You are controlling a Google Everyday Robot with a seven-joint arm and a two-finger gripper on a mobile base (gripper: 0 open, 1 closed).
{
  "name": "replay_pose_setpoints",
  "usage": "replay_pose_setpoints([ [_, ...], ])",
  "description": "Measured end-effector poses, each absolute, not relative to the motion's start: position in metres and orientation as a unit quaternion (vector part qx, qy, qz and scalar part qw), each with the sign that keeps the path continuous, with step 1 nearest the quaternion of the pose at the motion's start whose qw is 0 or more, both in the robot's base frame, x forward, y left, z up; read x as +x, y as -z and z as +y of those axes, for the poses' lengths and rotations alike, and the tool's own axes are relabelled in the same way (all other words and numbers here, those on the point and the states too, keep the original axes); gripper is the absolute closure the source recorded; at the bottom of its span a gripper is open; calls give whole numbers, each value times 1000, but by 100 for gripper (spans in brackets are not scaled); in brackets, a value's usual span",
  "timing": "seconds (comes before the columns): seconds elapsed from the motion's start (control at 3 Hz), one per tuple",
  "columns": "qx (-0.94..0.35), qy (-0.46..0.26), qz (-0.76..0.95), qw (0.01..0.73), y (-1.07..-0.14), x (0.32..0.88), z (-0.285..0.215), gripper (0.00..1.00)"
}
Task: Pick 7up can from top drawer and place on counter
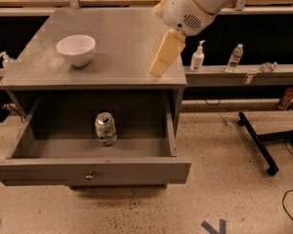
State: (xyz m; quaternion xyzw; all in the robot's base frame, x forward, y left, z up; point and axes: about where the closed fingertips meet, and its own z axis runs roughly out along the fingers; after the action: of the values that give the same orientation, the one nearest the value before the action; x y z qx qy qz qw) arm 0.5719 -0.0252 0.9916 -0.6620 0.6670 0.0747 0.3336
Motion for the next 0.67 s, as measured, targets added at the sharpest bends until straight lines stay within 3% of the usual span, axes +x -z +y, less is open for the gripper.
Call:
replay_pose_setpoints([
  [0.67, -671, -104, 660, 321, -955, 569, 3, 0],
])
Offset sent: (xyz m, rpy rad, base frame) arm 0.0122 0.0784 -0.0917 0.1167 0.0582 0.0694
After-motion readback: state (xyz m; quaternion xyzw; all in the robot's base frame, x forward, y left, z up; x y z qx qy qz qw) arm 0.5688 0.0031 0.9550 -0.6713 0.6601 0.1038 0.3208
